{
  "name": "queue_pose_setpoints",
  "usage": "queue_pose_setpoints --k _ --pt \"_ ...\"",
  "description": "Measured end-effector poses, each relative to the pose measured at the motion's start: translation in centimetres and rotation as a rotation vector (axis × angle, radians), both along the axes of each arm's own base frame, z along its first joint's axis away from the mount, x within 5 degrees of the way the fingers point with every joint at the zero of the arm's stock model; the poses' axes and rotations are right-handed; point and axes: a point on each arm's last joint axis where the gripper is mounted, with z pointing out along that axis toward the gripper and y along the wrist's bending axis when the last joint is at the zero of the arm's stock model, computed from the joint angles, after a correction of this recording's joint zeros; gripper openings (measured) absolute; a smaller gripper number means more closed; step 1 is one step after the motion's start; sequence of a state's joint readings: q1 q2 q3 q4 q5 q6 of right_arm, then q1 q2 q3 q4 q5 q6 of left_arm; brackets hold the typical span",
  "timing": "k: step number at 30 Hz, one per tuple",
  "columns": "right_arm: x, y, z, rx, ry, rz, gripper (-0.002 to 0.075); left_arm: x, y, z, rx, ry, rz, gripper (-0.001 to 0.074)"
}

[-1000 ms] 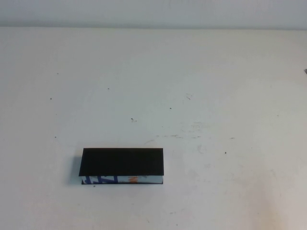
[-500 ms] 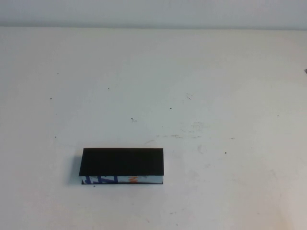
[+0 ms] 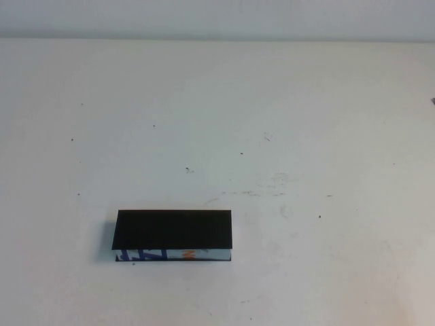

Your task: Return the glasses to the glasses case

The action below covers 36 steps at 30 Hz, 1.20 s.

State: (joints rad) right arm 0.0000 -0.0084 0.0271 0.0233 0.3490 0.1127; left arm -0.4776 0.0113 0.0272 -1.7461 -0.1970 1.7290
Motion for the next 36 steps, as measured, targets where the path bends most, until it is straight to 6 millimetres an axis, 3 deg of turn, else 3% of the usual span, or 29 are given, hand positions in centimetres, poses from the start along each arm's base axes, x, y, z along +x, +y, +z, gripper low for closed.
queue_pose_setpoints --k 13,26,36 --pt "0.0 0.0 0.0 0.0 0.002 0.0 -0.0011 0.0 0.1 0.0 0.004 0.0 0.008 0.0" --pt "0.0 0.0 0.0 0.0 0.002 0.0 -0.0011 0.6 0.9 0.7 0.013 -0.054 0.207 0.0" --pt "0.0 0.0 0.0 0.0 0.002 0.0 -0.0011 -0.2 0.7 -0.9 0.087 0.072 0.219 0.0"
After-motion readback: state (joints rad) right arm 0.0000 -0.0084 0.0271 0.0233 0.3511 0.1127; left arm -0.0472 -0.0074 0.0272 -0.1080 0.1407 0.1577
